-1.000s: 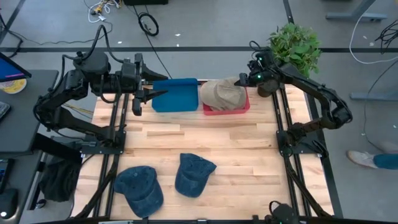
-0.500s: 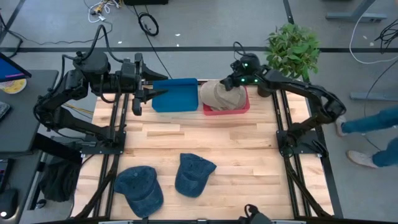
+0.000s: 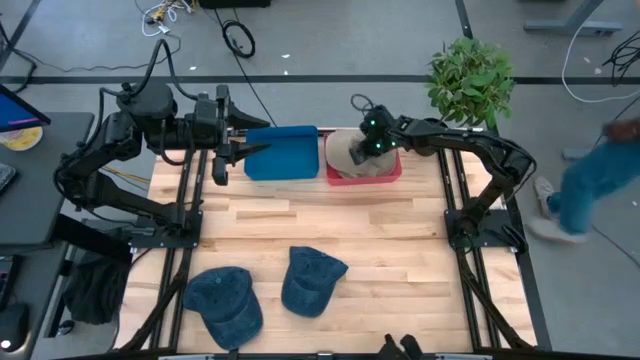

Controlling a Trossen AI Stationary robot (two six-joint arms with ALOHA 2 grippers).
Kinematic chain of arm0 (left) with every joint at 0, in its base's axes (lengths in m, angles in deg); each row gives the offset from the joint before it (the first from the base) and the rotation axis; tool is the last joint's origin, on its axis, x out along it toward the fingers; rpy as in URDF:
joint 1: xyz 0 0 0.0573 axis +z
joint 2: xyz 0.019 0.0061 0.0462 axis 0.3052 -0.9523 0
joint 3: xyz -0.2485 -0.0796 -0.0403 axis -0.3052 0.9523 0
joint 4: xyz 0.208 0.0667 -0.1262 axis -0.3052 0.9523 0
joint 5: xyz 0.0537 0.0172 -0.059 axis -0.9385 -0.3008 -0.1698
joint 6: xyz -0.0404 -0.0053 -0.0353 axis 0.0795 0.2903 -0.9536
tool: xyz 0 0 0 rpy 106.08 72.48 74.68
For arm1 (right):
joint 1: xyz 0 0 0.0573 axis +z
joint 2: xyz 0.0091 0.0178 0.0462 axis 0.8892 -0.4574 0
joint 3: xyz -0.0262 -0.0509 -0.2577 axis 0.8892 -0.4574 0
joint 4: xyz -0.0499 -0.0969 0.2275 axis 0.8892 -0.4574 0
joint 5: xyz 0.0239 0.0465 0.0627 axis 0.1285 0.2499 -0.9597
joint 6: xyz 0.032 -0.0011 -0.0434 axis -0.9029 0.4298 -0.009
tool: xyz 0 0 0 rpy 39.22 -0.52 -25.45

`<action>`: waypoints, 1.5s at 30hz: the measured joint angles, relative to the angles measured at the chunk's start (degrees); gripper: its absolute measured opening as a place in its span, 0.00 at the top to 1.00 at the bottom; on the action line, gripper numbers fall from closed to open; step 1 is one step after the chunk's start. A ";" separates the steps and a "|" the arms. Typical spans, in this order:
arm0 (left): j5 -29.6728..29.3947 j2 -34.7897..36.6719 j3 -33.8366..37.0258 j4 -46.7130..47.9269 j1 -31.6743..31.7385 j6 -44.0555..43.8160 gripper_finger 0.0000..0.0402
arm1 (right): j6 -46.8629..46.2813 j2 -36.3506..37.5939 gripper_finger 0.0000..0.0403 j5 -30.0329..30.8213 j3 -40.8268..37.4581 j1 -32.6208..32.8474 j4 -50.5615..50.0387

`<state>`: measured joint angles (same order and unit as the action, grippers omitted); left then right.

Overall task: Pick & Place hat
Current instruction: Put the brown cap into the red bin

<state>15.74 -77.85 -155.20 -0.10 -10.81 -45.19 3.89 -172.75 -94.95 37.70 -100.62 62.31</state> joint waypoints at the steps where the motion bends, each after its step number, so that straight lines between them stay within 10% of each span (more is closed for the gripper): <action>1: -0.41 0.00 0.00 -0.04 0.00 0.00 0.52 | 0.24 -0.17 1.00 0.81 0.00 0.00 -1.49; 20: -1.18 0.00 0.00 -1.14 0.00 -0.96 0.52 | 4.05 4.40 1.00 0.38 0.82 0.83 -4.16; 25: -1.17 0.00 0.00 -1.14 -0.01 -1.58 0.52 | 17.72 6.98 1.00 3.89 4.05 4.37 -1.74; 45: -1.17 0.00 0.02 -1.46 0.00 -1.64 0.52 | 22.61 -13.79 1.00 5.94 17.86 4.37 -9.34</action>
<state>14.58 -77.85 -155.18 -1.57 -10.81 -46.82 26.50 -186.54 -89.01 55.56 -96.25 52.97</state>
